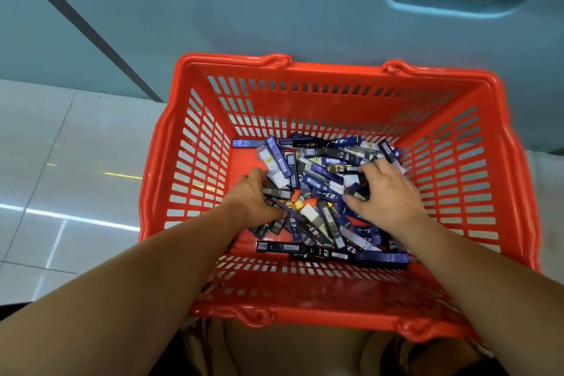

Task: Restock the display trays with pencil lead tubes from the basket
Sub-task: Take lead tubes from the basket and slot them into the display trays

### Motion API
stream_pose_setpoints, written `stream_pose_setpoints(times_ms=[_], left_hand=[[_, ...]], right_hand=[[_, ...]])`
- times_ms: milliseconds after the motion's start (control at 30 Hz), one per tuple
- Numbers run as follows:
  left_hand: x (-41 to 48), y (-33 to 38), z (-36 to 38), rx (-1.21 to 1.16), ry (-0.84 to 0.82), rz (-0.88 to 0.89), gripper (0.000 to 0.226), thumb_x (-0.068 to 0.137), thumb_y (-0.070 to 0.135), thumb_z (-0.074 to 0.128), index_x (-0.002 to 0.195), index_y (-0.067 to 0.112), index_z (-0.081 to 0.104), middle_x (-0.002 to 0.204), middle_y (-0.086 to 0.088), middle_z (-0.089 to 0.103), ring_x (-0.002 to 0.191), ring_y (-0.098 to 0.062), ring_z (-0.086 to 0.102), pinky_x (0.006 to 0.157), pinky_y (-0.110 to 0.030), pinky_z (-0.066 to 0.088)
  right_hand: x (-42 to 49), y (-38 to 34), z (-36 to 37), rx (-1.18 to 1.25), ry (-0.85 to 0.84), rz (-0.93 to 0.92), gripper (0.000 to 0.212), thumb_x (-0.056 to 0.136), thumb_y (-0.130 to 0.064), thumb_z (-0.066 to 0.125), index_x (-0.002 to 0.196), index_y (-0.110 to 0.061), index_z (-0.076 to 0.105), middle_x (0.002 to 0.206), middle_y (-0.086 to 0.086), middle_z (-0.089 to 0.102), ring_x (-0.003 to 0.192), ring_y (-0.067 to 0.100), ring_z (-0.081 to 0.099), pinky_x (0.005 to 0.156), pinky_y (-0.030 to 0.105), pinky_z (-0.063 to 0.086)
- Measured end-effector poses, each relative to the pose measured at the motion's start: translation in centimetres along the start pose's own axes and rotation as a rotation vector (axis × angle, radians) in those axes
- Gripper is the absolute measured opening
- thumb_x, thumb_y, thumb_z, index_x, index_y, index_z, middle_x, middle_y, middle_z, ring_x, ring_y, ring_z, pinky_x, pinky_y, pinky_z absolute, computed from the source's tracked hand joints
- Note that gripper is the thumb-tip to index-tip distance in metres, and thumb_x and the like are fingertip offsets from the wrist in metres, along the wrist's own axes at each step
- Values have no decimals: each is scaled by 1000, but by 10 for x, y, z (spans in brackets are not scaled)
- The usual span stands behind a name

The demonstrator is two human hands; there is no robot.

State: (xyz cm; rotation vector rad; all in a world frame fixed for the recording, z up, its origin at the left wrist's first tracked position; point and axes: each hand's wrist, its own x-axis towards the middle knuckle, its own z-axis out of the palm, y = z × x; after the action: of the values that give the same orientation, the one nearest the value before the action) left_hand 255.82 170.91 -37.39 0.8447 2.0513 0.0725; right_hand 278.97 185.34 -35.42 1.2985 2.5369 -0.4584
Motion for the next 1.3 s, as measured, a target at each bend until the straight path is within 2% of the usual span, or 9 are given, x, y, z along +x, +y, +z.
stream_pose_setpoints(times_ms=[100,267,367,500,767,900,967,1167,1300], left_hand=[[-2,1,-1,-116,32,-4,84,73,62,84,137,25,43,122,1,54,103,-21,64,91,-40,60],[6,14,-3,-158,332,-74,96,76,65,79,147,16,37,142,-6,40,136,-27,42,118,-44,40],[21,24,-14,137,422,26,109,74,70,76,154,16,25,151,-11,31,144,-33,30,122,-47,32],[43,21,-24,380,284,116,128,65,85,70,159,16,16,159,-11,30,152,-33,20,126,-48,20],[49,19,-20,578,166,95,122,62,99,52,149,16,31,141,-10,43,135,-34,37,117,-49,34],[47,27,-11,434,160,82,110,75,84,61,153,13,29,145,-11,43,137,-33,38,119,-48,33],[44,35,-5,140,147,-4,98,81,66,71,154,15,31,152,-12,39,142,-33,35,123,-48,30],[50,56,11,-408,110,-142,112,36,80,82,130,29,48,122,6,64,111,-21,64,96,-40,58],[48,62,11,-503,35,-173,114,43,60,98,137,29,43,124,4,64,116,-27,62,100,-45,55]], right_hand=[[8,-5,0,70,129,46,81,82,-67,69,143,-19,47,139,3,40,134,27,38,110,45,42],[25,-2,1,352,83,360,117,73,-67,80,159,-14,21,164,13,20,152,33,16,125,48,22],[36,3,1,420,-3,353,129,65,-66,86,161,-15,16,167,11,21,154,30,18,126,45,21],[45,6,1,357,-45,354,127,63,-69,85,160,-15,22,165,10,25,153,30,18,126,44,21],[48,11,-5,205,-100,326,119,59,-81,78,152,-21,34,152,3,36,140,30,34,116,44,36],[45,8,-6,111,-124,252,123,56,-88,73,153,-24,33,146,-1,34,136,26,31,114,42,35],[44,5,-3,82,-88,158,123,57,-90,70,154,-24,32,147,-2,34,139,24,28,118,41,31],[54,-1,1,105,-116,95,121,58,-80,79,151,-18,36,142,-4,36,136,23,33,118,40,31],[59,1,-5,50,-202,102,119,52,-85,78,147,-26,39,127,-4,33,126,23,33,109,39,36]])
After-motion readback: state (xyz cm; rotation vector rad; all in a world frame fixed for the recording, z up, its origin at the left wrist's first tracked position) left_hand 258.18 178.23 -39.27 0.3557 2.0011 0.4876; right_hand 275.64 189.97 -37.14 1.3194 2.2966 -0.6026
